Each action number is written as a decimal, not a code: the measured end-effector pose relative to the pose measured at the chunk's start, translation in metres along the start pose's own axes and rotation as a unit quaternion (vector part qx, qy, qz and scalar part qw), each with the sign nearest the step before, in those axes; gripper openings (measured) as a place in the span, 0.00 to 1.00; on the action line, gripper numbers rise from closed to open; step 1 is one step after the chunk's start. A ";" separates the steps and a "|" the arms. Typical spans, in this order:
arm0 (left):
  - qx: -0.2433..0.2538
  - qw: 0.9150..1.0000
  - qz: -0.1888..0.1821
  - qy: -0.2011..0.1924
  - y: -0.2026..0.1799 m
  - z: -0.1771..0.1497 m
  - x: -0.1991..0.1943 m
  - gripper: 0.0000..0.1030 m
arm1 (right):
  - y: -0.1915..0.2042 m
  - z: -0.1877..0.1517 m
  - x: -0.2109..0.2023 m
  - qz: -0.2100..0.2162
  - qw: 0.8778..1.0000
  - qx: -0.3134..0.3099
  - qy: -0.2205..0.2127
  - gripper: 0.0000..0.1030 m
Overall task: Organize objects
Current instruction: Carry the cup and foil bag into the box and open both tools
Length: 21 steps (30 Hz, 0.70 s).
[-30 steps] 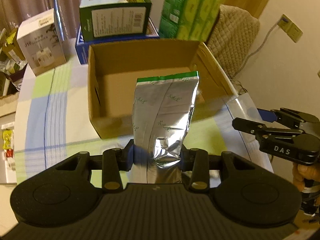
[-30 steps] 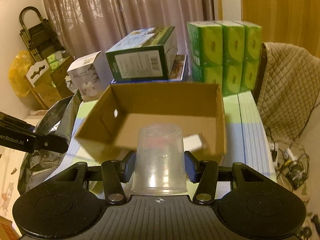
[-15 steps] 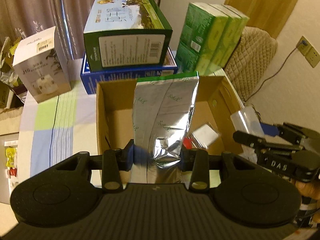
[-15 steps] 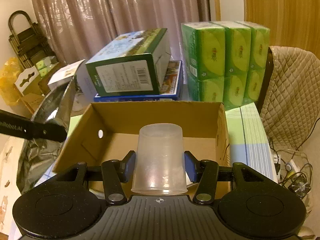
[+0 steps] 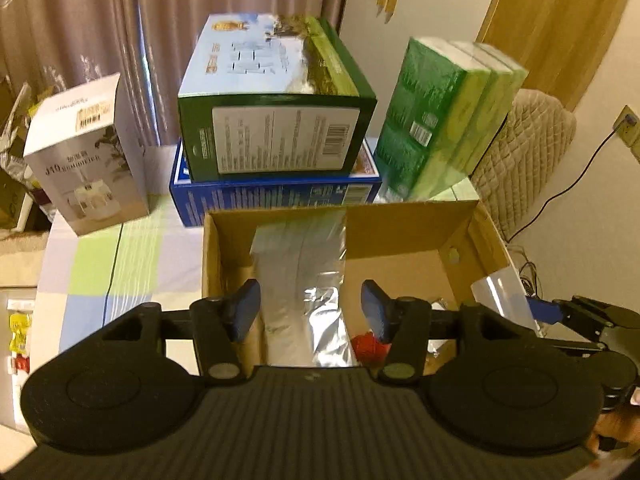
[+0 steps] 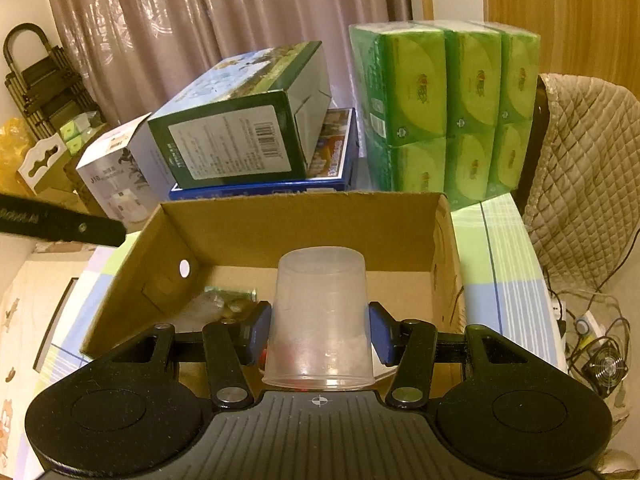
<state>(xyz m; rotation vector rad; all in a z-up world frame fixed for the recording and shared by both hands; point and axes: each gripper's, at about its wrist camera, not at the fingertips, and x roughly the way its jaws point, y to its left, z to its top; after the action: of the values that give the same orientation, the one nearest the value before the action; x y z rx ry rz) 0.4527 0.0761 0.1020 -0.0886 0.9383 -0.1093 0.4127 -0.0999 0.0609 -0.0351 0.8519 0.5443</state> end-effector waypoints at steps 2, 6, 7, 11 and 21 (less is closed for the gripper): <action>0.016 1.000 0.005 0.004 -0.002 -0.003 0.000 0.49 | -0.002 -0.002 0.002 -0.001 1.000 0.000 0.003 0.47; 0.020 1.000 0.001 0.011 0.000 -0.014 0.001 0.49 | -0.006 -0.006 0.006 -0.006 1.000 0.000 0.008 0.47; 0.018 1.000 -0.001 0.014 0.001 -0.016 0.002 0.49 | -0.007 -0.006 0.006 -0.007 1.000 0.001 0.009 0.47; 0.014 1.000 -0.003 0.024 0.005 -0.026 0.005 0.50 | -0.011 -0.006 0.006 -0.012 1.000 0.006 0.004 0.47; 0.009 0.999 -0.009 0.031 0.008 -0.045 0.002 0.65 | -0.023 -0.006 -0.008 -0.006 0.999 0.041 -0.030 0.73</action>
<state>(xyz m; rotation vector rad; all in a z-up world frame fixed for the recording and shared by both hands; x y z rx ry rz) 0.4182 0.0820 0.0726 -0.0775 0.9989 -0.1378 0.4148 -0.1247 0.0590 0.0511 0.8151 0.4971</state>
